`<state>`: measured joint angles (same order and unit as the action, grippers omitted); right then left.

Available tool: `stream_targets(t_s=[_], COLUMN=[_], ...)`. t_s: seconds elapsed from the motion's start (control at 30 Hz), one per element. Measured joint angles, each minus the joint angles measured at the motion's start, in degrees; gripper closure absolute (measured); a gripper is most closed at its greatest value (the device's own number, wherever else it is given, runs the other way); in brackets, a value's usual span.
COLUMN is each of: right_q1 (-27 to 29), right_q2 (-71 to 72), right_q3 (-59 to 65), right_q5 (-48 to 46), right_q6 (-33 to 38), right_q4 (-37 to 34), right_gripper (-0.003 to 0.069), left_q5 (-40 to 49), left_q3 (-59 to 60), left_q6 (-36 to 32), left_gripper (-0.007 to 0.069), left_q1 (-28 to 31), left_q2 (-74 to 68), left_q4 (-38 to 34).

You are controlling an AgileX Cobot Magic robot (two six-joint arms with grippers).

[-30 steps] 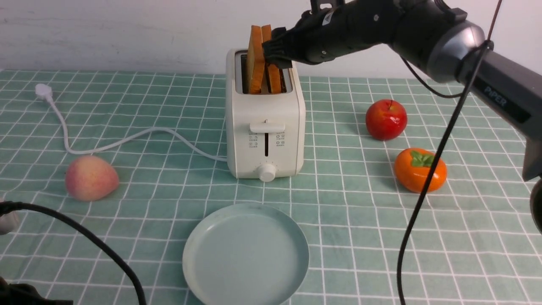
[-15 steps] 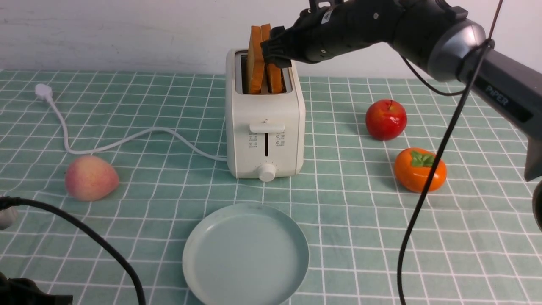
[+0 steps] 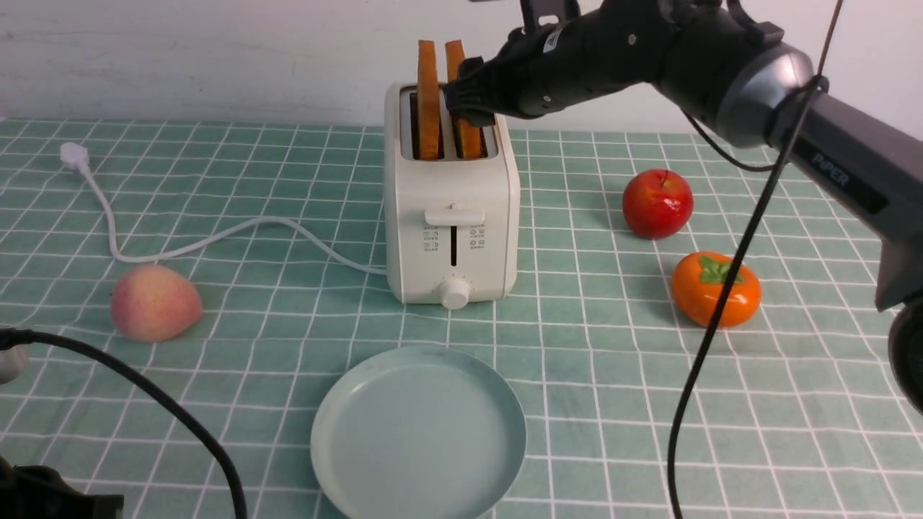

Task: Take toasted bread from bread machine on blue coffee table place on plate.
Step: 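Grasp the toast slice in the toaster and pull it up out of the slot with the right gripper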

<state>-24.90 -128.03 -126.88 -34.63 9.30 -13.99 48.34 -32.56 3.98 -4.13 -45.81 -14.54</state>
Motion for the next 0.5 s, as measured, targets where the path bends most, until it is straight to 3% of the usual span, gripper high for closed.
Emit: stream_targets(t_s=[0.07, 0.17, 0.2, 0.23, 0.3, 0.5], right_q1=[0.00, 0.00, 0.00, 0.00, 0.00, 0.00], right_q2=[-0.26, 0.35, 0.42, 1.09, 1.99, 7.98], right_q3=[0.00, 0.00, 0.00, 0.00, 0.00, 0.00], right_q5=[-0.05, -0.11, -0.11, -0.05, -0.15, -3.65], right_q6=[0.00, 0.00, 0.00, 0.00, 0.00, 0.00], right_q4=[0.62, 2.27, 2.43, 3.21, 4.29, 5.52], right_gripper=[0.0211, 0.0406, 0.0421, 0.0541, 0.0604, 0.0599], left_q5=[0.46, 1.13, 1.13, 1.24, 1.24, 1.24], left_q3=[0.00, 0.00, 0.00, 0.00, 0.00, 0.00], left_q6=[0.00, 0.00, 0.00, 0.00, 0.00, 0.00], left_gripper=[0.0638, 0.0638, 0.0638, 0.0638, 0.0638, 0.0638], left_q1=[0.00, 0.00, 0.00, 0.00, 0.00, 0.00], left_q2=[0.00, 0.00, 0.00, 0.00, 0.00, 0.00], left_q4=[0.00, 0.05, 0.05, 0.05, 0.05, 0.05])
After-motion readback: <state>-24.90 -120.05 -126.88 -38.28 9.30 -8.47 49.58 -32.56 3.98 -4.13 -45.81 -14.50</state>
